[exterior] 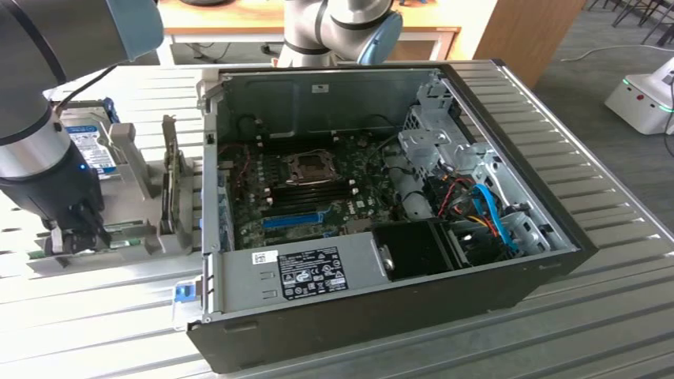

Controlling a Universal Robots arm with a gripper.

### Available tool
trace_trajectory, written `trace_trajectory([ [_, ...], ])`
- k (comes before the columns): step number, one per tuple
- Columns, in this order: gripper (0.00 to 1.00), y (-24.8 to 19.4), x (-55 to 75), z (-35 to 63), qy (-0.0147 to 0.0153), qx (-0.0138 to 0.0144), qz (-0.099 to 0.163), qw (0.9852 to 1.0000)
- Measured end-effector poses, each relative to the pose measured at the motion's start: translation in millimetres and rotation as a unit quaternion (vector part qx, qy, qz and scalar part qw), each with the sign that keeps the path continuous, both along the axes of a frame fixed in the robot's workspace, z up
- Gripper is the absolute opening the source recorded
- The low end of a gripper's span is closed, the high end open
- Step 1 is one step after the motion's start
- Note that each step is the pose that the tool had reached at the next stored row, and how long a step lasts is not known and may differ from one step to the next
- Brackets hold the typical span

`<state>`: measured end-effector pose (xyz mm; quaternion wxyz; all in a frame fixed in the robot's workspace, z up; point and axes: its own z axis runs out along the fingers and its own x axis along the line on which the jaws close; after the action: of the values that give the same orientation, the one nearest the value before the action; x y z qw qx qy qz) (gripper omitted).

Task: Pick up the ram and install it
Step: 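Pick up the ram and move it above insertion slot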

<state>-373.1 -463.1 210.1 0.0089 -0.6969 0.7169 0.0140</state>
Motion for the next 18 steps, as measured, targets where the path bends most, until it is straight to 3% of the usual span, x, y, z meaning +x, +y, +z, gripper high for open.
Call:
trace_trajectory([
  [10,0.12,0.0,0.1,15.9,0.0000,0.0000,0.000,1.0000],
  [18,0.12,0.0,0.3,34.1,0.0000,0.0000,0.000,1.0000],
])
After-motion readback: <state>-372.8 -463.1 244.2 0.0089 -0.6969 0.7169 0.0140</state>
